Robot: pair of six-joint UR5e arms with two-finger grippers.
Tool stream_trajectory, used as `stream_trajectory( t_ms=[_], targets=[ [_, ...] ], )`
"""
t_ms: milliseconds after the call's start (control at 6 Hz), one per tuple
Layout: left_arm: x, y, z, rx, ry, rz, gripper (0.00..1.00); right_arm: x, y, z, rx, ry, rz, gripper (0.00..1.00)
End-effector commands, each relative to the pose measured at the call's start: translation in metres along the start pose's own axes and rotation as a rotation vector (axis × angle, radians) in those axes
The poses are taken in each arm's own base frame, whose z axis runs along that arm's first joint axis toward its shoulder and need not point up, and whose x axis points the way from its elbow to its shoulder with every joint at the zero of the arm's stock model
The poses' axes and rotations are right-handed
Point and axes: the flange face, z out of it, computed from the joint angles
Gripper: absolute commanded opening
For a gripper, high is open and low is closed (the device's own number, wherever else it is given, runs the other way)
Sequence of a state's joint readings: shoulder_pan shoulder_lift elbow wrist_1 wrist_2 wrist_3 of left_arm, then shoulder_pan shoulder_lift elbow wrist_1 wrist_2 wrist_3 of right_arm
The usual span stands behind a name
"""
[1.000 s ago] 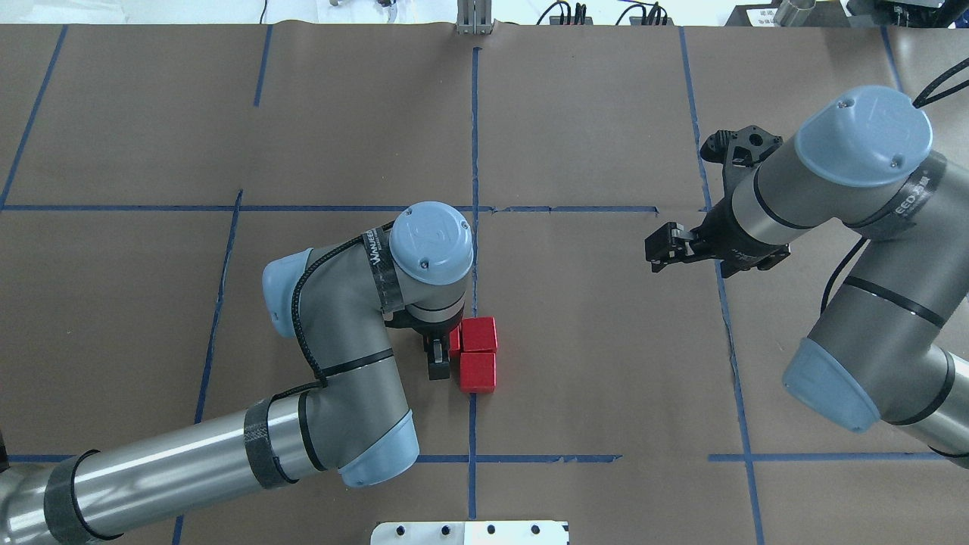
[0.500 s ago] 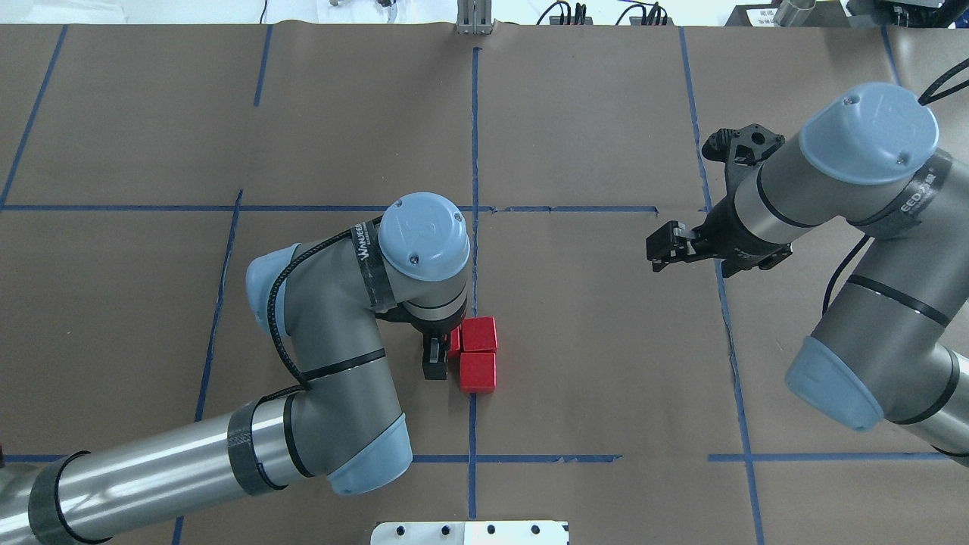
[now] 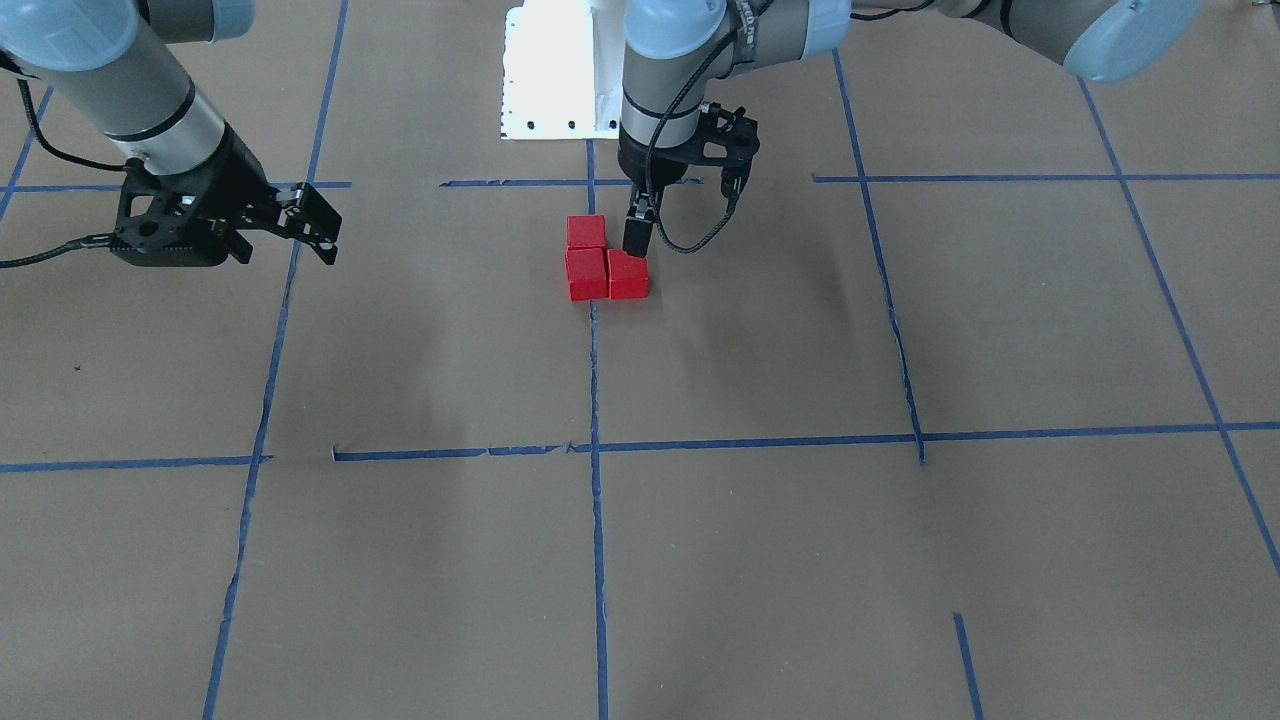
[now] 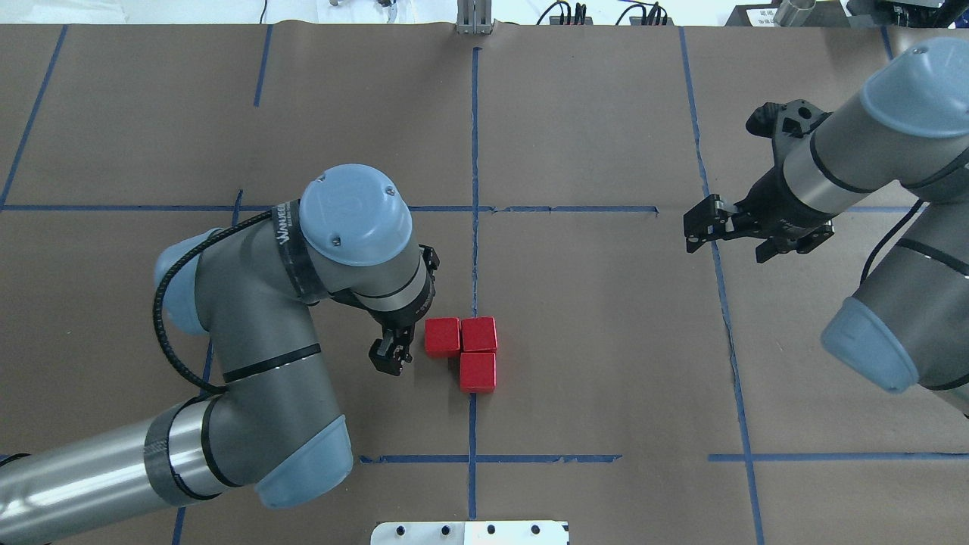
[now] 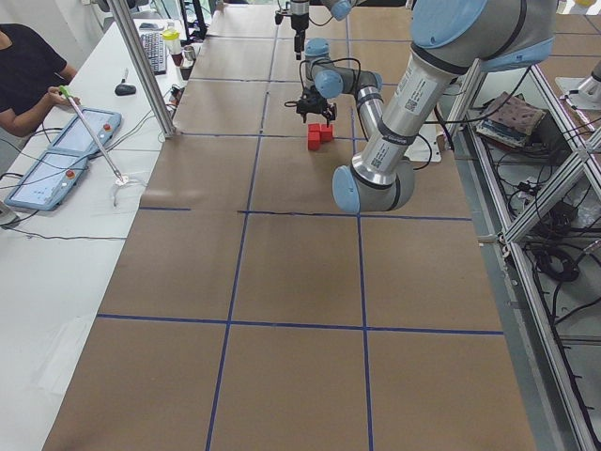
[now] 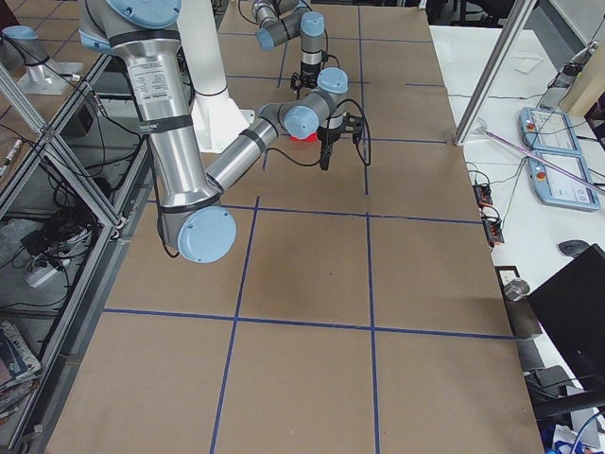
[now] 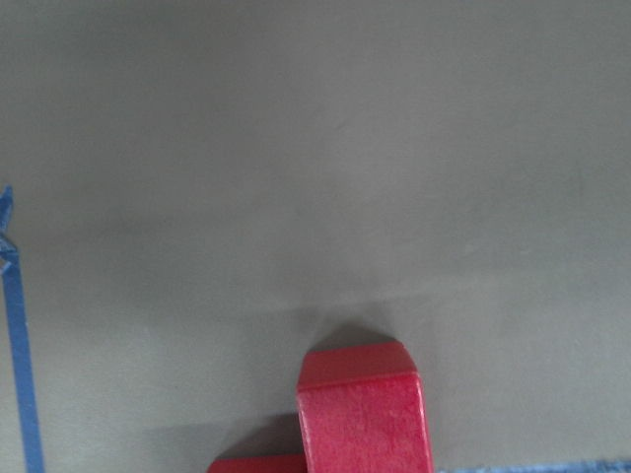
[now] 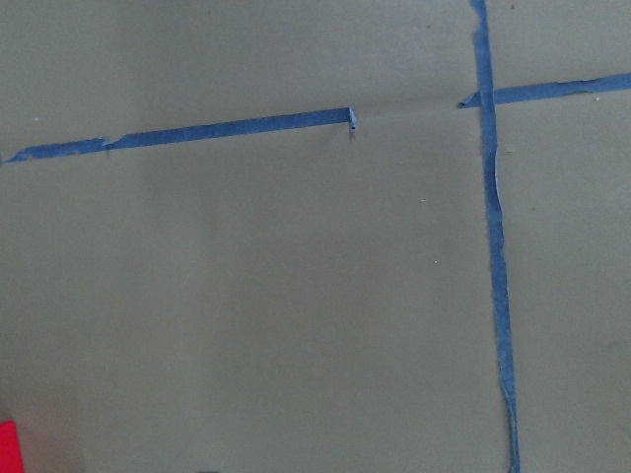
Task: Form red blocks into L shape at center
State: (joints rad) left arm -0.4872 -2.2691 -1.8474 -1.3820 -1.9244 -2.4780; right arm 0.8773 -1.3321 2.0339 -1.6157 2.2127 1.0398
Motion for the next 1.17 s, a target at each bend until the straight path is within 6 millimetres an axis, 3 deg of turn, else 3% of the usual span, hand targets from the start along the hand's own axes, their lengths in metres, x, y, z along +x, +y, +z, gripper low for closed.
stream_trajectory(
  t_ms=[0, 333, 500, 667, 1000],
  targets=[
    [0.014, -0.044, -0.028, 0.029, 0.043, 0.107, 1.00, 0.046, -0.023, -0.017, -0.008, -0.007, 0.011, 1.00],
    [0.039, -0.089, -0.048, 0.074, 0.080, 0.249, 1.00, 0.084, -0.041, -0.026, 0.014, 0.016, -0.031, 1.00],
    [0.038, -0.114, -0.045, 0.101, 0.068, 0.374, 1.00, 0.105, -0.055, -0.033, 0.023, 0.018, -0.042, 1.00],
    [0.024, -0.144, -0.046, 0.107, 0.048, 0.502, 1.00, 0.130, -0.059, -0.045, 0.002, -0.010, -0.019, 1.00],
    [0.028, -0.211, -0.059, 0.075, -0.001, 0.635, 1.00, 0.170, -0.060, -0.058, 0.007, -0.019, -0.054, 1.00]
  ],
)
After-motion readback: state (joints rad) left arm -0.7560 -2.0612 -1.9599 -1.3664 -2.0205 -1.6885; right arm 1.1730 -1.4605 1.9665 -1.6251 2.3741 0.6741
